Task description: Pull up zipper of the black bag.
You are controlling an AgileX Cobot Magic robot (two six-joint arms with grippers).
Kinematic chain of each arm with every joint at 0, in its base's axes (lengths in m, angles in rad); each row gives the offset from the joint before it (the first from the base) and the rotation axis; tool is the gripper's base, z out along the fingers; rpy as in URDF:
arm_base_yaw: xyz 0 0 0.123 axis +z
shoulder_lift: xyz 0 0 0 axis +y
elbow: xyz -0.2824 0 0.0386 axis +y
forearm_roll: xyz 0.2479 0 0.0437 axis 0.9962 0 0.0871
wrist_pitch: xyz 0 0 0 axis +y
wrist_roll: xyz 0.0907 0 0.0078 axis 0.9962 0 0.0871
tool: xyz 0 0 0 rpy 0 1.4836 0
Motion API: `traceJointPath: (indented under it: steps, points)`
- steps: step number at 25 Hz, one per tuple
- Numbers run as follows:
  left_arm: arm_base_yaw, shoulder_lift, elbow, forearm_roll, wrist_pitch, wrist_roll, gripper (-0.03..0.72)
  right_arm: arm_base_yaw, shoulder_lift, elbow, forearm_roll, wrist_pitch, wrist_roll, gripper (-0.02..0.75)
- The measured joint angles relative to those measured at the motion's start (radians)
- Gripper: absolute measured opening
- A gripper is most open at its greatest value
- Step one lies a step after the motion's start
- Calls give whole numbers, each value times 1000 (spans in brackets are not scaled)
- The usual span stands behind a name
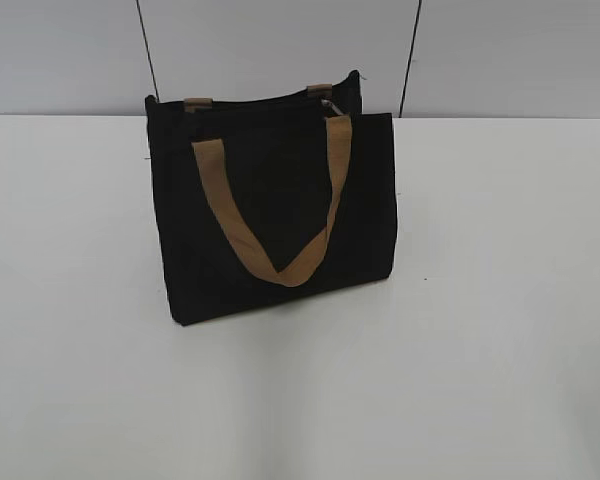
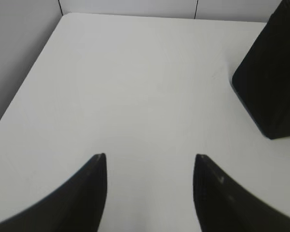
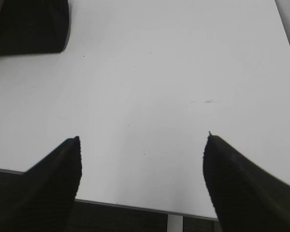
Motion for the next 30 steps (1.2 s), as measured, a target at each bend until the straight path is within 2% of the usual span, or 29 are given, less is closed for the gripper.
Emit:
traceJointPath:
  steps: [24, 30]
  points:
    - [11, -1, 1, 2, 0, 0, 415, 0, 0, 0, 0, 0, 0, 596]
    - [11, -1, 1, -2, 0, 0, 401, 0, 0, 0, -35, 0, 58, 596]
